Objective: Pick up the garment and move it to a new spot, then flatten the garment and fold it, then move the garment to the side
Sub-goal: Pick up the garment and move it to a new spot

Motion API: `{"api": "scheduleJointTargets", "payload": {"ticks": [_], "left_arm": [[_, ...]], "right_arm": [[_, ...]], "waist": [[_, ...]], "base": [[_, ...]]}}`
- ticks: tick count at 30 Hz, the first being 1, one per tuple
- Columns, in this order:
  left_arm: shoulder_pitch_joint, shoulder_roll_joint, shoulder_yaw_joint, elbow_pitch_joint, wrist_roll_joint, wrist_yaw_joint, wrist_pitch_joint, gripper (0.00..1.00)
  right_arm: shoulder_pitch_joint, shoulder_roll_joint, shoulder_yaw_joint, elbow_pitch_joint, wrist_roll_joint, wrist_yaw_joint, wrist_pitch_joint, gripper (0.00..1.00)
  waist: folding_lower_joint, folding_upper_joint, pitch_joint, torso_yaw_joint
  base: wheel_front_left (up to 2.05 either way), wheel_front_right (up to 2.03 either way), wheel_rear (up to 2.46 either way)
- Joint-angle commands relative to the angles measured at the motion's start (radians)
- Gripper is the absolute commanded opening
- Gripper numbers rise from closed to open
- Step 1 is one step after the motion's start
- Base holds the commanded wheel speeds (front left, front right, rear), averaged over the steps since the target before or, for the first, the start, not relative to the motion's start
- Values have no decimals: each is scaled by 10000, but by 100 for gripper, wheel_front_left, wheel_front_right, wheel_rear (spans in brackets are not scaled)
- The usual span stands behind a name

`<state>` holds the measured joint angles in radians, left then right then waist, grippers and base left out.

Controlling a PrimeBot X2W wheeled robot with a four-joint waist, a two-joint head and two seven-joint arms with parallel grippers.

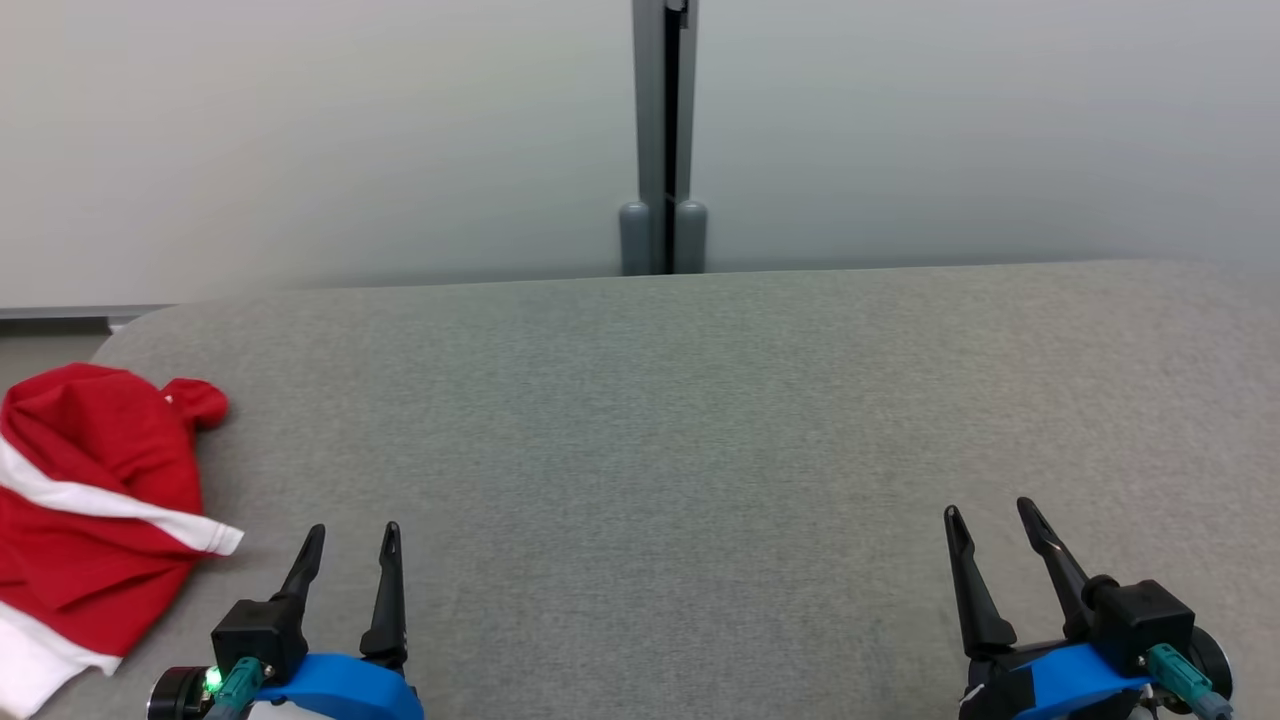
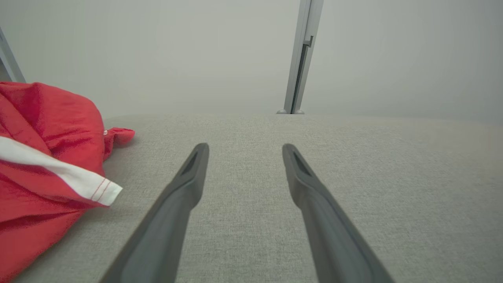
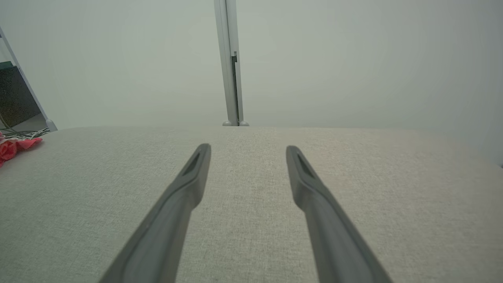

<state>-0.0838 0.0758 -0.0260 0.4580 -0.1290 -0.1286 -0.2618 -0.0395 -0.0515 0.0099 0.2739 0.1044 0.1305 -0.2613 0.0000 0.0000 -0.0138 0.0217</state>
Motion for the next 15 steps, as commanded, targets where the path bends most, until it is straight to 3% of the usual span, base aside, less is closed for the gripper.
{"api": "scheduleJointTargets", "payload": {"ticks": [1,15], "left_arm": [[-85,17,51,39,52,61,-45,100],[-255,-12,706,-239,-98,314,-37,100]], "right_arm": [[22,11,-7,-49,-23,4,-35,100],[-246,6,245,-625,-204,3,240,100]], "waist": [[0,0,65,199],[0,0,409,2945]], "base": [[0,0,0],[0,0,0]]}}
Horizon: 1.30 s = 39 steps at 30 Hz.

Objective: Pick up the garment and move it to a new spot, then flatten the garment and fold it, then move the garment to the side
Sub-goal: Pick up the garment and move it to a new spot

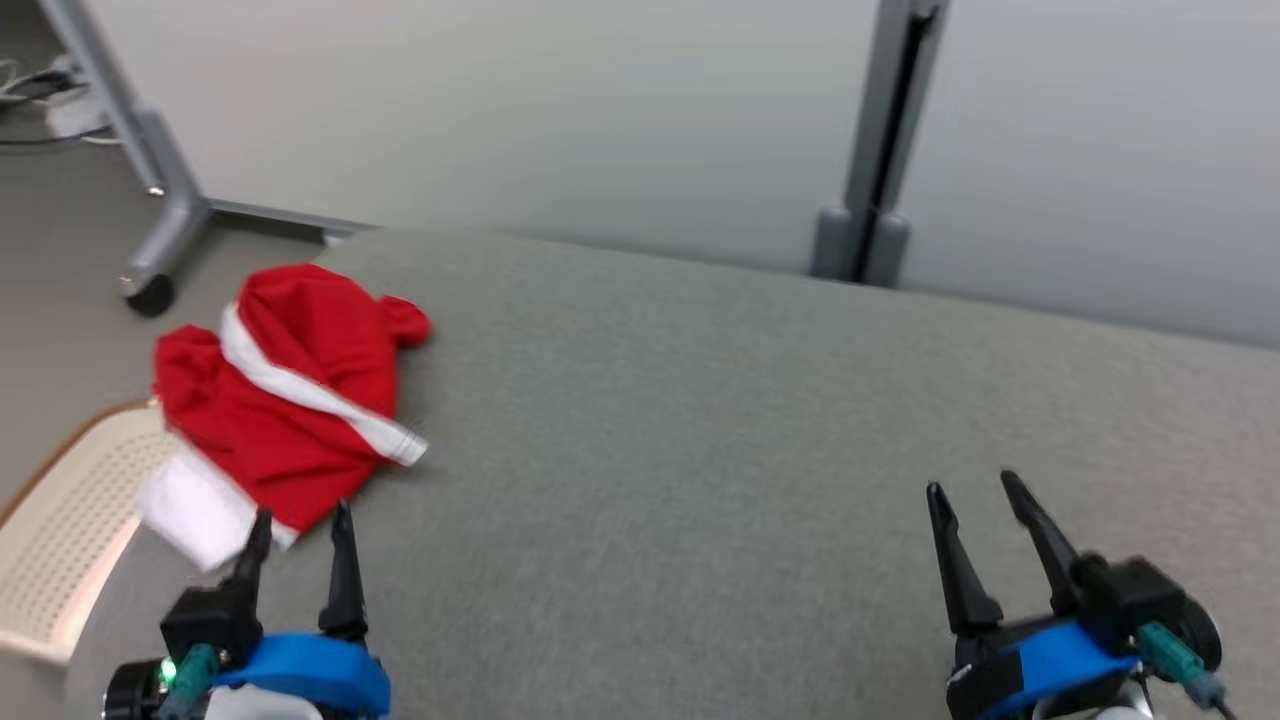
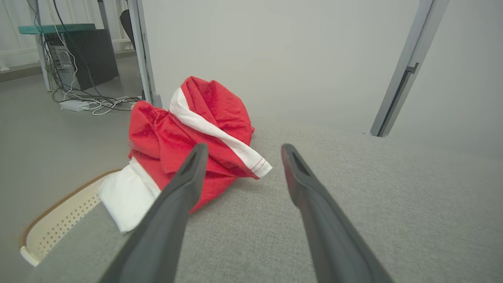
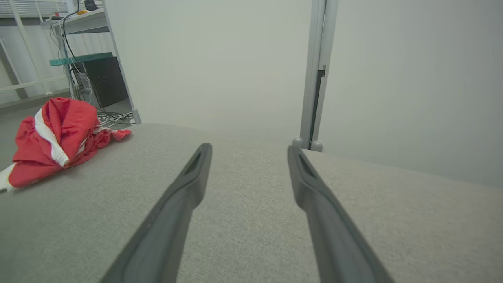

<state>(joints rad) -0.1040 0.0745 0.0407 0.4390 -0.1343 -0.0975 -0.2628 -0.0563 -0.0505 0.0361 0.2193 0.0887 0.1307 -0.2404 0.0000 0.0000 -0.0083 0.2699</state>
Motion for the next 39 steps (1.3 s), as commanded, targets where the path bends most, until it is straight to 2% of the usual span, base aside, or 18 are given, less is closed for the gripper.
{"api": "scheduleJointTargets", "payload": {"ticks": [1,5,11,19,24,31,38,39], "left_arm": [[-23,3,98,-90,-48,18,-26,100],[18,-7,301,-228,-55,25,-26,100],[122,-58,544,-427,-105,11,-26,100],[-156,-130,737,-565,-54,-4,-26,100],[-845,-172,785,-323,-188,-24,-26,100],[-3060,-166,729,1491,-641,-153,-27,100],[-5328,334,650,4411,-1018,-284,-21,100],[-5328,334,650,4411,-1018,-284,-21,100]], "right_arm": [[-101,-5,19,-123,-46,1,77,100],[-90,-10,23,-361,-117,1,189,100],[-9,-8,58,-623,-174,1,351,100],[-117,-8,122,-871,-247,1,540,100],[-325,-150,136,-1174,-331,1,760,100],[-971,-588,241,-1768,-338,1,1158,100],[-1551,-935,351,-2100,-233,1,1350,100],[-1551,-935,351,-2100,-233,1,1350,100]], "waist": [[0,0,371,630],[0,0,434,1271],[0,0,478,1782],[0,0,738,1790],[0,0,1323,1581],[0,0,2814,1149],[0,0,3915,699],[0,0,3915,699]], "base": [[0,0,0],[0,0,0],[0,0,0],[0,0,0],[0,0,0],[0,0,0],[0,0,0],[0,0,0]]}}
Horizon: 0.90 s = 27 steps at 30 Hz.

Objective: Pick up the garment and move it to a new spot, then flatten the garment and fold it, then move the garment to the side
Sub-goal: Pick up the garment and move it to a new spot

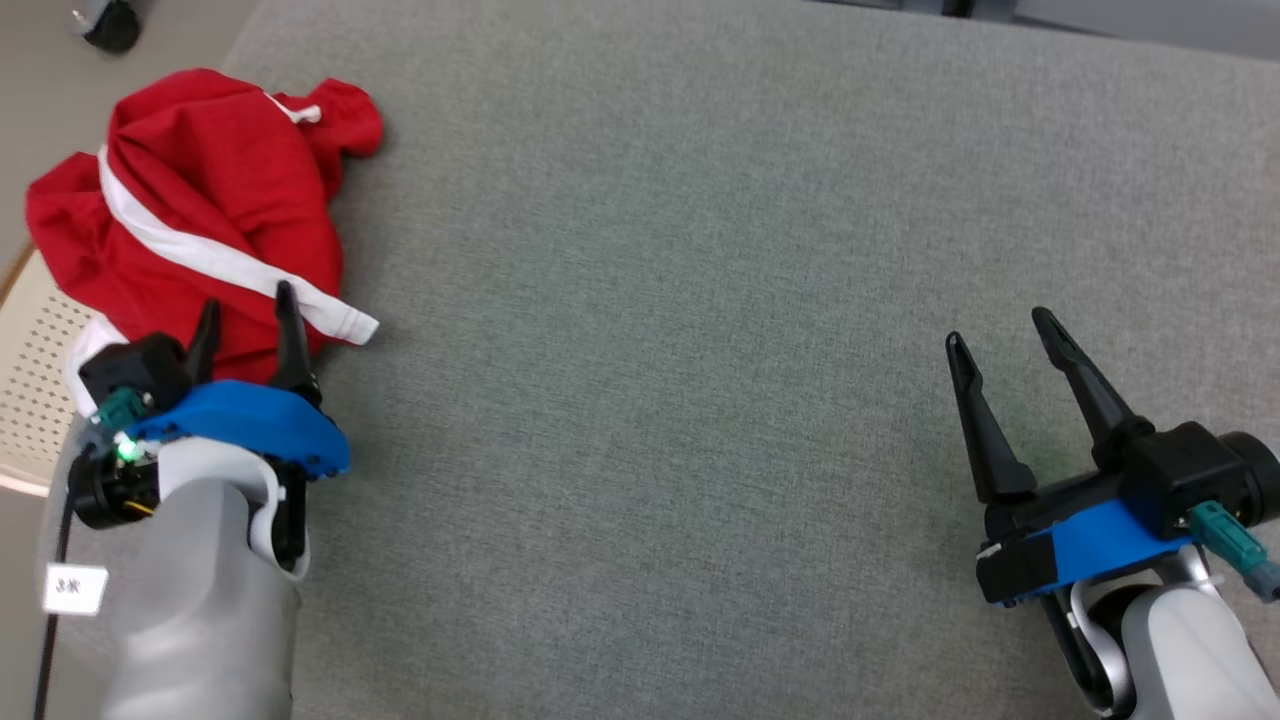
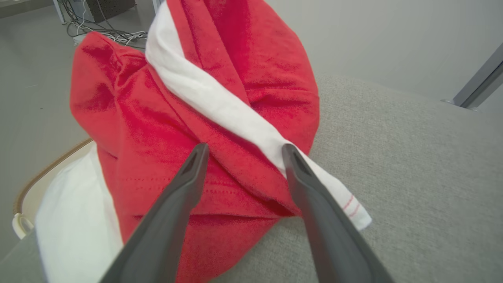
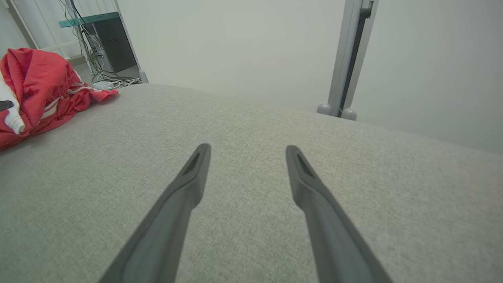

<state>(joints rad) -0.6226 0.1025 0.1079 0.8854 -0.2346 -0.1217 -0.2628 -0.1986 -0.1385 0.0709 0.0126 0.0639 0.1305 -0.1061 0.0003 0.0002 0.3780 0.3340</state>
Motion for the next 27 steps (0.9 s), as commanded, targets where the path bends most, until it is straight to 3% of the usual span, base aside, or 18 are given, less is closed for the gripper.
{"api": "scheduleJointTargets", "payload": {"ticks": [1,6,7,8,9,15,27], "left_arm": [[-404,125,-29,344,-81,-47,-10,100],[-1705,294,-159,2127,-664,-85,13,100],[-1976,316,-278,2521,-905,-88,107,60],[-2076,310,-357,2659,-1033,-90,126,11],[-2148,324,-431,2776,-1145,-91,131,0],[-1932,727,-610,2613,-1451,-93,-26,0],[507,1044,319,-1185,-545,325,-33,0]], "right_arm": [[-200,-104,4,-69,6,3,26,100],[-524,-336,-73,-239,53,3,122,100],[-586,-389,-52,-287,52,3,127,100],[-615,-415,-55,-291,54,3,131,100],[-639,-440,-58,-304,49,3,132,100],[-578,-317,-102,-175,58,3,-32,100],[180,124,-54,504,207,3,-538,100]], "waist": [[-3,-2,174,15],[-3,-2,788,-130],[-3,-2,907,-172],[-3,-2,934,-193],[-3,-2,948,-207],[-3,-2,599,-321],[-3,-2,-1333,-508]], "base": [[0,0,0],[0,0,0],[0,0,0],[0,0,0],[0,0,0],[0,0,0],[0,0,0]]}}
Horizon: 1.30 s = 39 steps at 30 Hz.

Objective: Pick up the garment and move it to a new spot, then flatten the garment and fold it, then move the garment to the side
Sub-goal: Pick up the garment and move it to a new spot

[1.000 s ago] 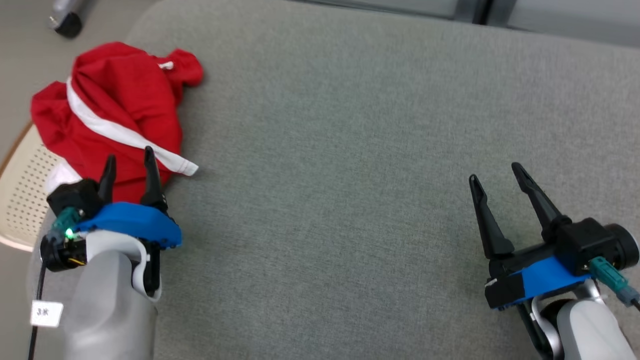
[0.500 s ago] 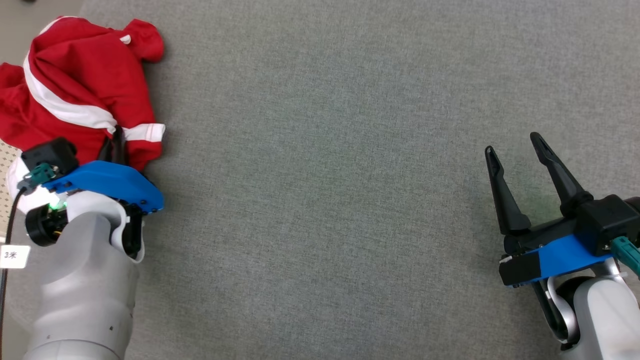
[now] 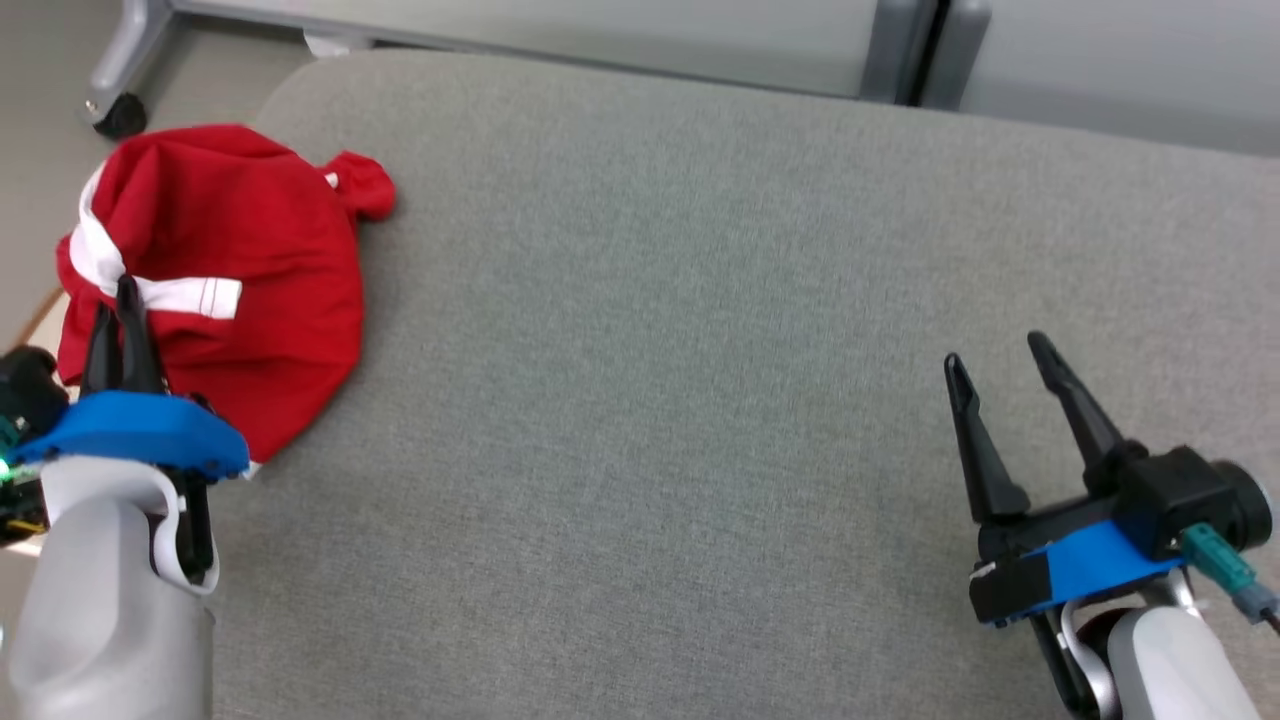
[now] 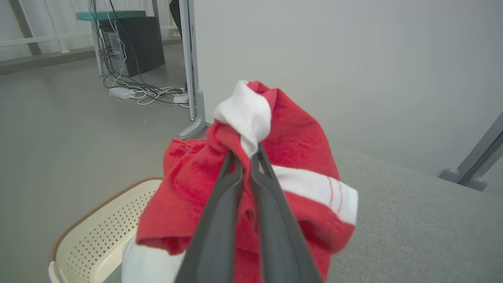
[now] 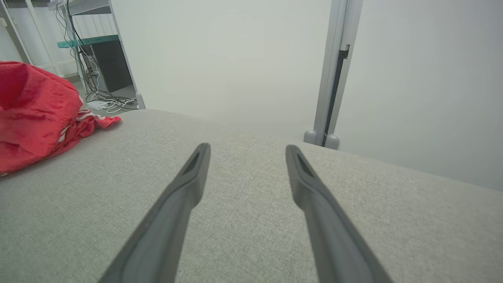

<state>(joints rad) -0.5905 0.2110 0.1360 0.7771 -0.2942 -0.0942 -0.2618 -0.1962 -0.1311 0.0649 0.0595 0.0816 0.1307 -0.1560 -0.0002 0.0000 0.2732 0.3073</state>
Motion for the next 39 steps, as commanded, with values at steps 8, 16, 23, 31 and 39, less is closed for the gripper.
{"api": "scheduleJointTargets", "payload": {"ticks": [8,16,23,31,39], "left_arm": [[2293,-386,118,-2615,723,336,-41,0],[3929,-1023,-588,-4668,939,401,323,0],[3771,-1446,-2434,-5409,1006,-57,1023,0],[2534,-1581,-4921,-5287,713,-312,1186,0],[1170,-1590,-6573,-4887,116,-272,1059,0]], "right_arm": [[885,402,123,413,167,1,-290,100],[1352,625,165,537,270,1,-426,100],[1281,709,112,462,320,1,-424,100],[920,757,1,447,408,1,-560,100],[468,800,-139,537,553,1,-836,100]], "waist": [[2,0,-1667,-657],[2,0,-2243,-1464],[2,0,-1964,-2613],[2,0,-1080,-4248],[2,0,108,-5525]], "base": [[0,0,0],[0,0,0],[0,0,0],[0,0,0],[0,0,0]]}}
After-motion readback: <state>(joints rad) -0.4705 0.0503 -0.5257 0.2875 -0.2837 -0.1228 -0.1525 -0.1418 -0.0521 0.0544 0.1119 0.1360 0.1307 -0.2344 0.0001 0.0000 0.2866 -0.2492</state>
